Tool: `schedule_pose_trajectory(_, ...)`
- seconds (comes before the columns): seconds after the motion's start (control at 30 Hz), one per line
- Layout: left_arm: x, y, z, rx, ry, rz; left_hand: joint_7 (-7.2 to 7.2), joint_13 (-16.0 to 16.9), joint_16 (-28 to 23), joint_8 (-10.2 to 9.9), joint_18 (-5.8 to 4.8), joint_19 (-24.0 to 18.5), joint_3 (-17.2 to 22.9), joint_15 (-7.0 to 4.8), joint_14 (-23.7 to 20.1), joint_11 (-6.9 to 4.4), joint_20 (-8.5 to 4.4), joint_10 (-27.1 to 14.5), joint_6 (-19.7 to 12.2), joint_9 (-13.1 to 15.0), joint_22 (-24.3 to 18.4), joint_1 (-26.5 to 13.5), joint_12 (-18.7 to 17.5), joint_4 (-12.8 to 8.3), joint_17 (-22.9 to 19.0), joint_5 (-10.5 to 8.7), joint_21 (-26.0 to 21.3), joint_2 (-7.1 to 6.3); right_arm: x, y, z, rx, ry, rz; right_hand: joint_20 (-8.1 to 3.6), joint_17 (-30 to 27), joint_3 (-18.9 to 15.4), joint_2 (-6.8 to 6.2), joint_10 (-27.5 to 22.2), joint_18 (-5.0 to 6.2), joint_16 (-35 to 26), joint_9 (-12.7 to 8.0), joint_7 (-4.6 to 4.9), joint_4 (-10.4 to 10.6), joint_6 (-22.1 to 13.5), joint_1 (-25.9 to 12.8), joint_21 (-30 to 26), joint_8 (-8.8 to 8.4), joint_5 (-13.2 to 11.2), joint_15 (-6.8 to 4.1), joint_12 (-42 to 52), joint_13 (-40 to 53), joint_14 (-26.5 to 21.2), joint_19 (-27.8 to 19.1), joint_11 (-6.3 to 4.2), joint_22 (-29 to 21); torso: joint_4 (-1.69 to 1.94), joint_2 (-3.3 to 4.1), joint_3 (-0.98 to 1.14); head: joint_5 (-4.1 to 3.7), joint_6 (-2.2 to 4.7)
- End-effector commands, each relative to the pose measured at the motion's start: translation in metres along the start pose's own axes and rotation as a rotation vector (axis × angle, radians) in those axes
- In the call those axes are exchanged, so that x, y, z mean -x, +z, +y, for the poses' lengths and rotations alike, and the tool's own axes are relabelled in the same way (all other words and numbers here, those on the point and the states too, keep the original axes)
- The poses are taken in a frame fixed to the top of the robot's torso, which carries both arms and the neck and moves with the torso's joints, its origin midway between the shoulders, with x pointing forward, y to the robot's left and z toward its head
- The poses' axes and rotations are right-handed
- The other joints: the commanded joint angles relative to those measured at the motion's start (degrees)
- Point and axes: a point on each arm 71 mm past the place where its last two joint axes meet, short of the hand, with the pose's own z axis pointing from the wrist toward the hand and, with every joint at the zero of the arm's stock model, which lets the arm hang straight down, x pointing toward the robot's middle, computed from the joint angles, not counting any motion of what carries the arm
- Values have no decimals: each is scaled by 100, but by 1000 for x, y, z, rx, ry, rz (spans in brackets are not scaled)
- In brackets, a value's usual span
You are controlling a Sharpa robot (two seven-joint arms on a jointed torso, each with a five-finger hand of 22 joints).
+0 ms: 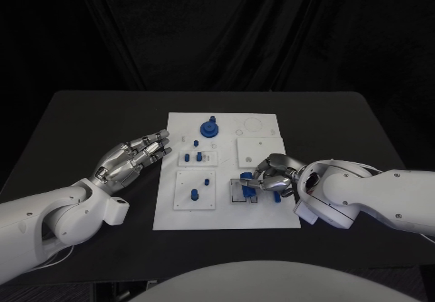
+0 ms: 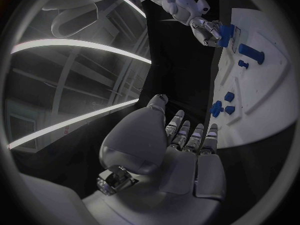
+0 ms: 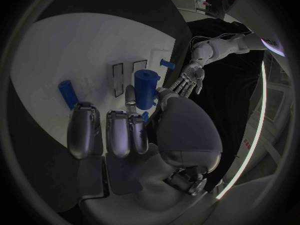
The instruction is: Assemble the parts on the task board
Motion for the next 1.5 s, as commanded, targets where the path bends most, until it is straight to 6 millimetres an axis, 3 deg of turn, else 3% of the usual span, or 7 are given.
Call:
schedule_pose_trajectory(0.03,-2,1,-1,-25,-15,13,24,6,24,29,-26,13,11,30,7,31,23,12,11,7,5,33,24,-36,7,21,20,18,-4,1,-2,-32,-15,41,29,344,-77,29,615,17,-42,-42,7,-43,-63,-89,-39,-59,-50,56,16,1506,379,181,51,1127,-1,0,-1,10,-1)
schedule_pose_trajectory(0.4,-1,1,0,-21,-17,17,26,6,32,31,-36,16,16,41,12,33,24,11,13,7,7,31,31,-40,7,21,22,17,-8,6,-3,-57,-39,83,75,233,-420,206,615,52,-109,-143,54,-35,-138,-474,-200,-184,-708,98,16,1506,358,125,97,1078,2,2,-2,29,-1)
schedule_pose_trajectory(0.67,-1,1,1,-17,-20,18,29,6,37,32,-41,18,17,45,14,36,25,11,12,7,9,29,34,-41,8,20,23,18,-9,8,-2,-56,-41,86,80,215,-557,254,615,63,-119,-170,57,-32,-145,-570,-257,-202,-953,100,16,1506,357,110,101,1063,-3,-3,-3,40,-1)
schedule_pose_trajectory(1.03,-1,0,2,-9,-23,18,36,6,44,33,-50,23,20,54,17,44,26,10,7,6,14,22,40,-41,8,16,26,19,-9,8,-1,-50,-35,74,86,214,-935,345,615,66,-114,-208,64,-22,-162,-931,-281,-212,-1628,107,16,1506,360,115,108,1062,-3,-5,1,46,-1)
schedule_pose_trajectory(1.13,-1,-1,3,-7,-24,18,36,6,44,33,-50,23,20,54,17,44,26,10,7,6,14,22,40,-41,8,16,26,19,-8,8,-1,-44,-32,67,84,216,-1095,358,615,65,-111,-213,62,-30,-159,-1017,-281,-206,-1474,105,16,1506,361,118,106,1064,-5,-6,1,57,-1)
schedule_pose_trajectory(1.3,-1,-1,4,-3,-25,18,36,6,44,33,-50,23,20,54,17,44,26,10,7,6,14,22,40,-41,8,16,26,19,-7,7,0,-28,-24,50,83,233,-1132,368,615,62,-101,-211,58,-33,-143,-1014,-270,-194,-1445,104,16,1506,364,123,103,1068,-7,-4,1,66,-1)
schedule_pose_trajectory(1.5,-1,-3,5,0,-27,17,42,6,54,35,-56,27,21,62,20,50,28,9,5,6,17,16,43,-40,9,13,28,18,-2,5,4,45,-26,-7,58,281,-1272,486,615,51,-66,-167,14,-52,-52,-722,-219,-72,-931,73,16,1506,375,148,64,1087,-7,-5,2,94,-1)
